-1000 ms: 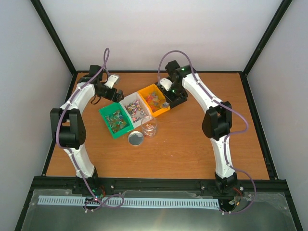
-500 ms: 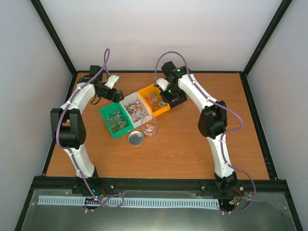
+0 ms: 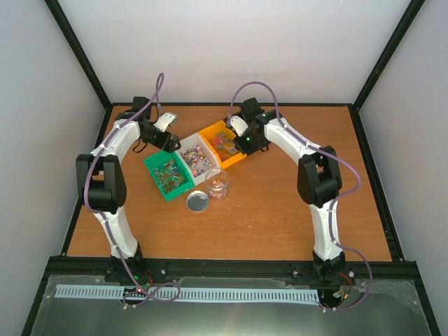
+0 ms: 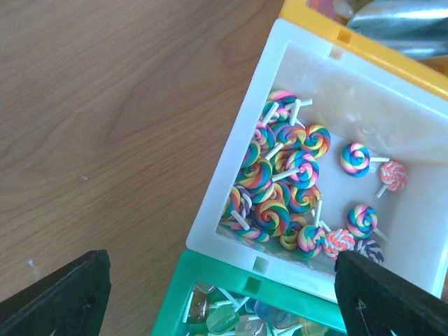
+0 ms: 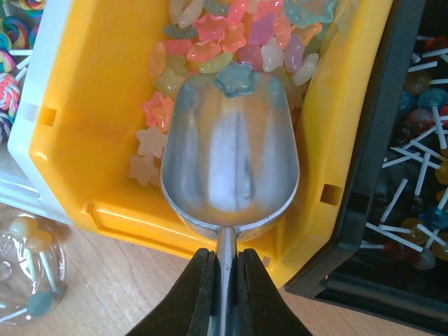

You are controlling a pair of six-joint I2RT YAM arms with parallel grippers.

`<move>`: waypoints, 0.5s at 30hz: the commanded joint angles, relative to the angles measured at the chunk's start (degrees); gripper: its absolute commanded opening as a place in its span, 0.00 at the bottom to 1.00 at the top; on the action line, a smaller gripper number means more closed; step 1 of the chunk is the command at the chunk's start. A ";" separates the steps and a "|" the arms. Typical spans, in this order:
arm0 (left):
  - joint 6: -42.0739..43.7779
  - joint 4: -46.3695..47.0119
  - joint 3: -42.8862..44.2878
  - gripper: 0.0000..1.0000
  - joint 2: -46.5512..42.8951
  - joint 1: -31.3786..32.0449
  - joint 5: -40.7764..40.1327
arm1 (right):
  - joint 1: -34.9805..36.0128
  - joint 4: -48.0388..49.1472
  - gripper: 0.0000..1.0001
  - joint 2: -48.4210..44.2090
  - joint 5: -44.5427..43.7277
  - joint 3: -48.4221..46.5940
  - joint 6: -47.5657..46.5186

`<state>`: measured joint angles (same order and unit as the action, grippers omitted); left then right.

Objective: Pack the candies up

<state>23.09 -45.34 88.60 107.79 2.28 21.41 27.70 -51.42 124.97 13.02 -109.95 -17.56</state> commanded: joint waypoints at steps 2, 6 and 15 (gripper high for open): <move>4.33 -4.83 6.49 0.88 5.92 -0.18 1.23 | -0.11 3.68 0.03 -0.91 -2.58 6.66 -0.02; 4.91 -8.16 11.73 0.84 10.24 0.17 2.07 | -0.28 4.47 0.03 1.45 -4.43 4.88 0.28; 12.03 -9.70 13.44 0.70 14.10 3.66 0.68 | -0.28 4.86 0.03 5.05 -2.18 3.28 2.93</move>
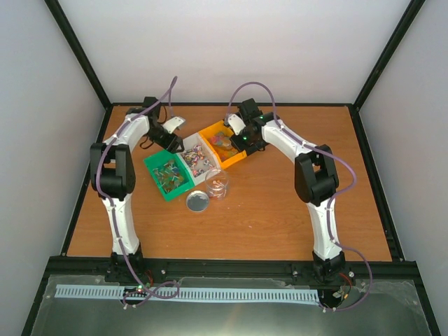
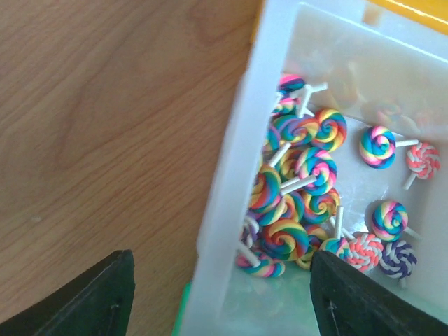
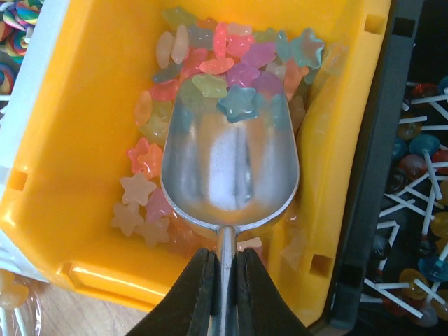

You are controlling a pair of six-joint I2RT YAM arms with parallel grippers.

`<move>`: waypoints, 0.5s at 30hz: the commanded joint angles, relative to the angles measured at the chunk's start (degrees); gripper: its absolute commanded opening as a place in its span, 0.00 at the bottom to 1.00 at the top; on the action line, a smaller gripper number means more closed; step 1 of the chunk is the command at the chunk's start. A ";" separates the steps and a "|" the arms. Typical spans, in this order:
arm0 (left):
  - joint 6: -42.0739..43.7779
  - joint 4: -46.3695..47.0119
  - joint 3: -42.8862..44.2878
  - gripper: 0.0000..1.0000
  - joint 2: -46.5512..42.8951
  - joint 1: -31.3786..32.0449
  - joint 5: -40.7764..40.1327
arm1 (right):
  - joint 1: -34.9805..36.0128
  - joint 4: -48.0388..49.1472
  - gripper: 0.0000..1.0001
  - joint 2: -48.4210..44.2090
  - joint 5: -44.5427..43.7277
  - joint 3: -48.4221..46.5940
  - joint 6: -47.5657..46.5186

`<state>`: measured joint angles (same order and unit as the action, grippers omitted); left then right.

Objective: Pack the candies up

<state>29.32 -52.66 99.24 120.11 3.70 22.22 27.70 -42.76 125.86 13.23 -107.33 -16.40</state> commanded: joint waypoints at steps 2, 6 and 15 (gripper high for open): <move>7.63 -2.81 2.80 0.62 2.68 3.03 0.06 | -0.28 -3.46 0.03 4.55 -2.06 1.01 1.93; 10.83 -3.69 2.91 0.47 3.89 4.62 0.26 | -0.22 -1.50 0.03 4.89 -0.95 2.08 2.18; 16.00 -3.79 2.36 0.32 4.33 5.17 0.26 | -0.19 7.81 0.03 4.96 5.29 6.80 -0.20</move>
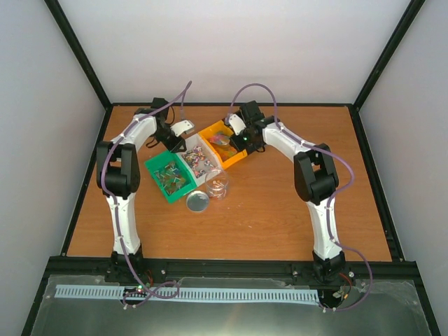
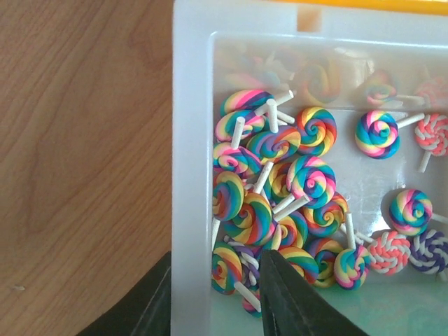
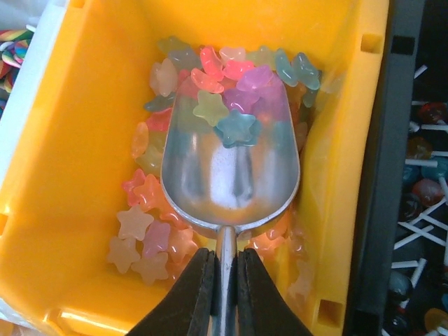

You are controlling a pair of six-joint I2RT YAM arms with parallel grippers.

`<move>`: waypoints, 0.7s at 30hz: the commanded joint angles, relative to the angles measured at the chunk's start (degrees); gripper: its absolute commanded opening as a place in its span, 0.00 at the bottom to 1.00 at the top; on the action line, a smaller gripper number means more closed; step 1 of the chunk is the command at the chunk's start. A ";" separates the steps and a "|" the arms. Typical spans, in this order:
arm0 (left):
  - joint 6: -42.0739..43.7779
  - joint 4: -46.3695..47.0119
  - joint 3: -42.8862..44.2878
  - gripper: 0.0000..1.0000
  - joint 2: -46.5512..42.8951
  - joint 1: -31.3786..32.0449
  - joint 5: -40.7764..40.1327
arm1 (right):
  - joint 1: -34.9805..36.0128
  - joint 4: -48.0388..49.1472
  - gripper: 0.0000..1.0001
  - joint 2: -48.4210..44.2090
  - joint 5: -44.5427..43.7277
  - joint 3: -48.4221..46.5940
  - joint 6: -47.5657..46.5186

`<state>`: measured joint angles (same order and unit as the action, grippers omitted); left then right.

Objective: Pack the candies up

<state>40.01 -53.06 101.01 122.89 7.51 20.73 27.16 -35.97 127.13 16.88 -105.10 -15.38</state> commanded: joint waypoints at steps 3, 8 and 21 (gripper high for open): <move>6.45 -3.77 1.07 0.29 1.93 1.37 1.47 | 0.35 7.02 0.03 1.93 4.99 8.73 -1.78; 7.69 -4.54 1.85 0.26 2.39 1.37 0.78 | 0.29 17.11 0.03 -3.22 7.52 19.13 -2.41; 10.25 -6.54 3.40 0.20 2.82 1.54 1.60 | -1.83 33.83 0.03 -6.23 9.76 28.72 1.15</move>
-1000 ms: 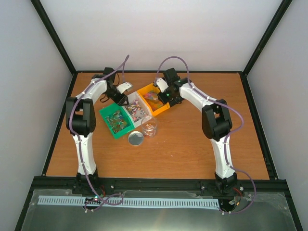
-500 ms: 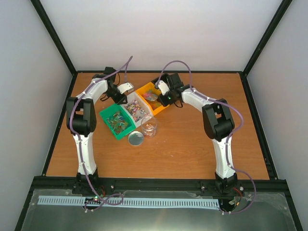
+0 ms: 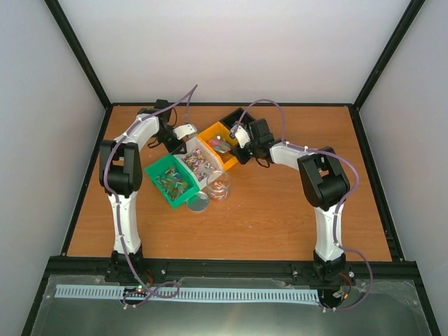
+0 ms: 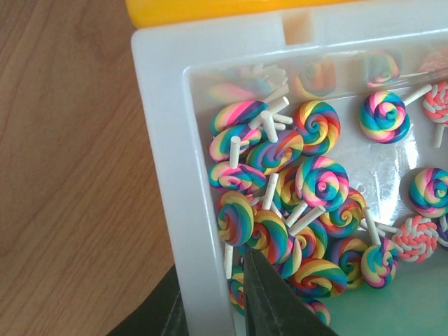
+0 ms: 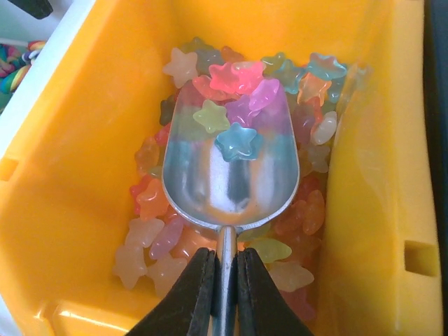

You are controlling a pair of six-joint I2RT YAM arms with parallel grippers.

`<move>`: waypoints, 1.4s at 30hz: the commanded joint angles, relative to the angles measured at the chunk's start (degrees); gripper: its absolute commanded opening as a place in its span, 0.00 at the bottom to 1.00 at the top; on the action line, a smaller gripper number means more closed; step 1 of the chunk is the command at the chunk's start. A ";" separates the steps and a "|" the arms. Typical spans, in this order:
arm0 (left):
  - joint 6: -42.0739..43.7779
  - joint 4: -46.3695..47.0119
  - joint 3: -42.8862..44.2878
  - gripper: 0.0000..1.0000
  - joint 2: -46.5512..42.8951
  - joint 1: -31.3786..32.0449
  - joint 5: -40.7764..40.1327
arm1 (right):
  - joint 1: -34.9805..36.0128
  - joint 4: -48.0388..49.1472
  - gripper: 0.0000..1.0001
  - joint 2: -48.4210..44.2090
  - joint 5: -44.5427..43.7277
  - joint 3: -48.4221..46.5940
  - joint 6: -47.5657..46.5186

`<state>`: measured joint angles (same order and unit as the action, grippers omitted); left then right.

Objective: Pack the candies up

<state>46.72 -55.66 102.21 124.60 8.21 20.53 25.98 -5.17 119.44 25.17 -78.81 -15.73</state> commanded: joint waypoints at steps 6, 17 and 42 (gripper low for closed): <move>4.17 -4.13 2.28 0.19 1.33 0.85 1.30 | -0.75 7.93 0.03 2.32 3.43 2.67 5.68; 3.47 -4.08 4.31 0.18 2.74 0.85 1.61 | -3.22 16.21 0.03 -3.16 4.32 11.63 6.50; -0.74 -6.10 7.72 0.53 2.75 0.68 0.89 | -9.34 23.50 0.03 -11.90 17.19 20.66 5.23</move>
<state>46.63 -60.18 106.76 127.44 8.80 20.53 17.78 15.25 111.33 39.62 -58.65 -9.23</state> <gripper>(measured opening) 0.466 0.061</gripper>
